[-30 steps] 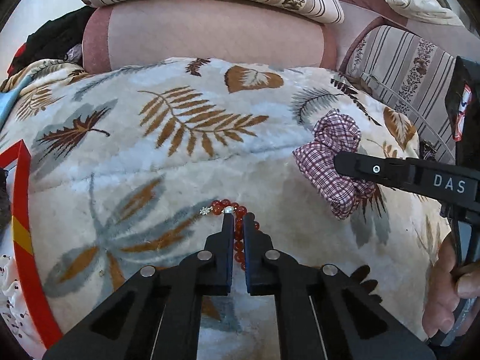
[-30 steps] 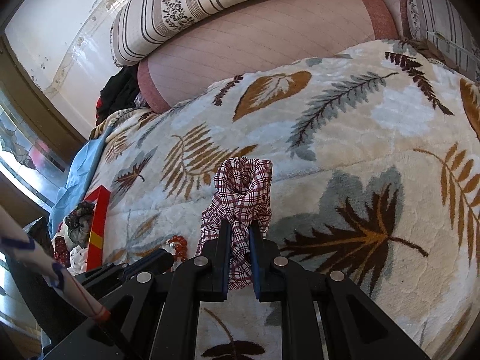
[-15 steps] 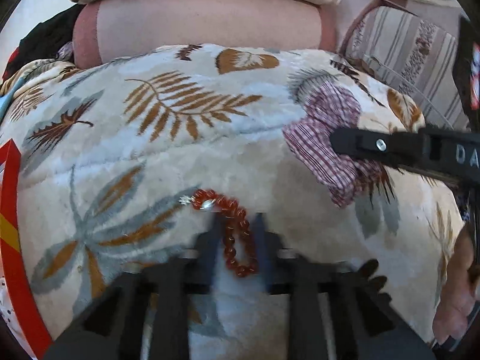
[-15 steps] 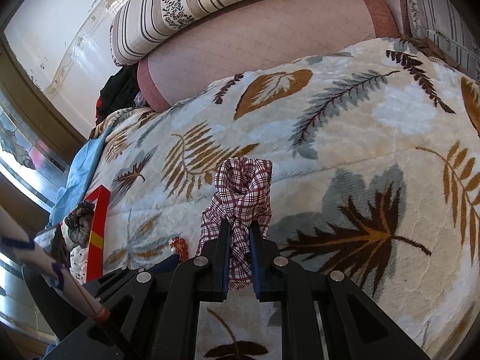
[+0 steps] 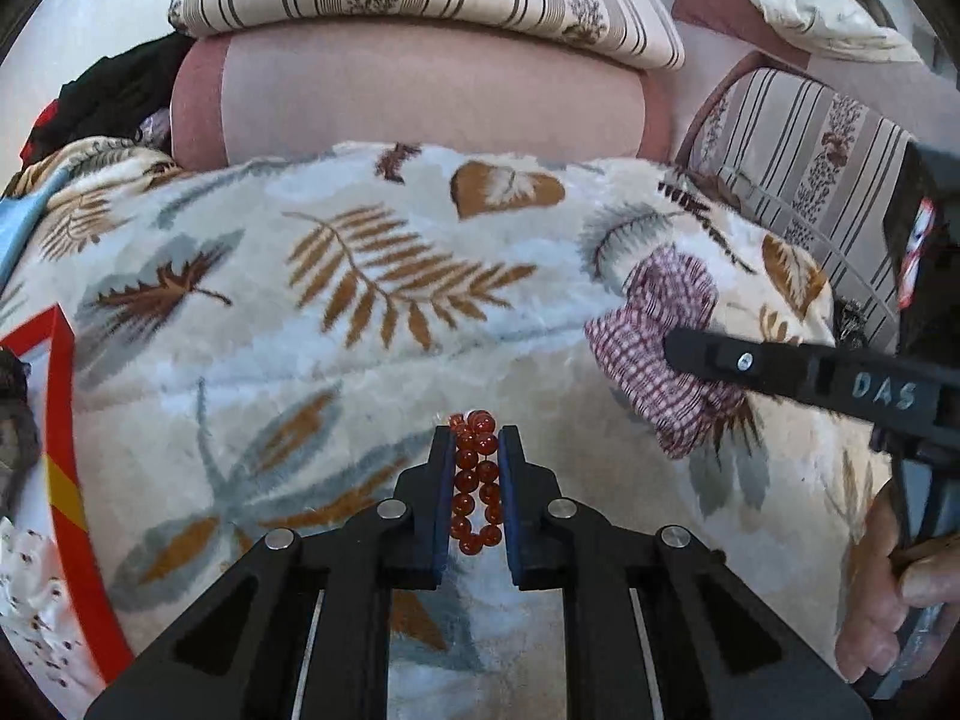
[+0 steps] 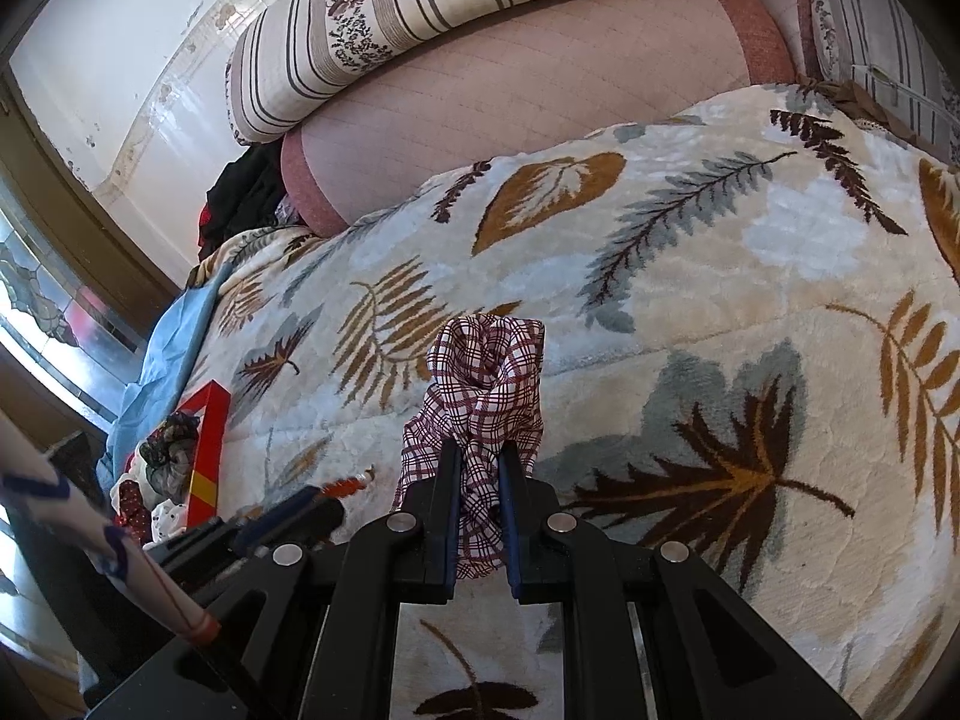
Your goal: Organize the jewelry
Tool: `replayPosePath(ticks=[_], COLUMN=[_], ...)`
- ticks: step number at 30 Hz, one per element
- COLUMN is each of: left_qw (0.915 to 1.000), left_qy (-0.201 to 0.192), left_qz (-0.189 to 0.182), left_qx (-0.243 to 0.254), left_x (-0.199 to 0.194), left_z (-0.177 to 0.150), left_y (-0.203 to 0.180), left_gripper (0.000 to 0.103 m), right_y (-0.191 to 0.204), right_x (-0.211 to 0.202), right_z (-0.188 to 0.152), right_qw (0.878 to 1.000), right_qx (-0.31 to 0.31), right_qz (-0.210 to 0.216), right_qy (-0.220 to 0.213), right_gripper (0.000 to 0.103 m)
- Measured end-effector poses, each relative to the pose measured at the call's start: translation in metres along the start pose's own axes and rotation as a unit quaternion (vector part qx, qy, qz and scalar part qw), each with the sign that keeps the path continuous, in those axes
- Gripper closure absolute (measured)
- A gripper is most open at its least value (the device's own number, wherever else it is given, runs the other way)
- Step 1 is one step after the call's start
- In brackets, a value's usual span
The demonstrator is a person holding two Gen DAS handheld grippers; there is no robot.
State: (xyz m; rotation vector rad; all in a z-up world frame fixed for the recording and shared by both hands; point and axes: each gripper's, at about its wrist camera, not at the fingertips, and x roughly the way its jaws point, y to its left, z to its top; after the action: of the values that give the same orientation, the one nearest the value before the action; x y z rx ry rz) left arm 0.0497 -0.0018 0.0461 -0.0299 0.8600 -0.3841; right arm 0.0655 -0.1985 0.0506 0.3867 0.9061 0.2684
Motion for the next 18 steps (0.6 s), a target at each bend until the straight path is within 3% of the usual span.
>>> replayPosePath(ticks=[6,18], left_qw=[0.9997,0.9993], left_qy=[-0.022,-0.030], left_qz=[0.006,0.016], left_qx=[0.009,0.016], left_x=[-0.014,-0.018], left_z=[0.007,0.008], left_y=[0.000,0.002], left_gripper=[0.090,0.090], right_y=[0.004,0.012], right_x=[-0.003,0.000], right_z=[0.001,0.000], right_qw=[1.000,1.000], right_qx=[-0.002,-0.013], right_qz=[0.007,0.015], right_qy=[-0.005,-0.003], right_gripper=[0.090,0.090])
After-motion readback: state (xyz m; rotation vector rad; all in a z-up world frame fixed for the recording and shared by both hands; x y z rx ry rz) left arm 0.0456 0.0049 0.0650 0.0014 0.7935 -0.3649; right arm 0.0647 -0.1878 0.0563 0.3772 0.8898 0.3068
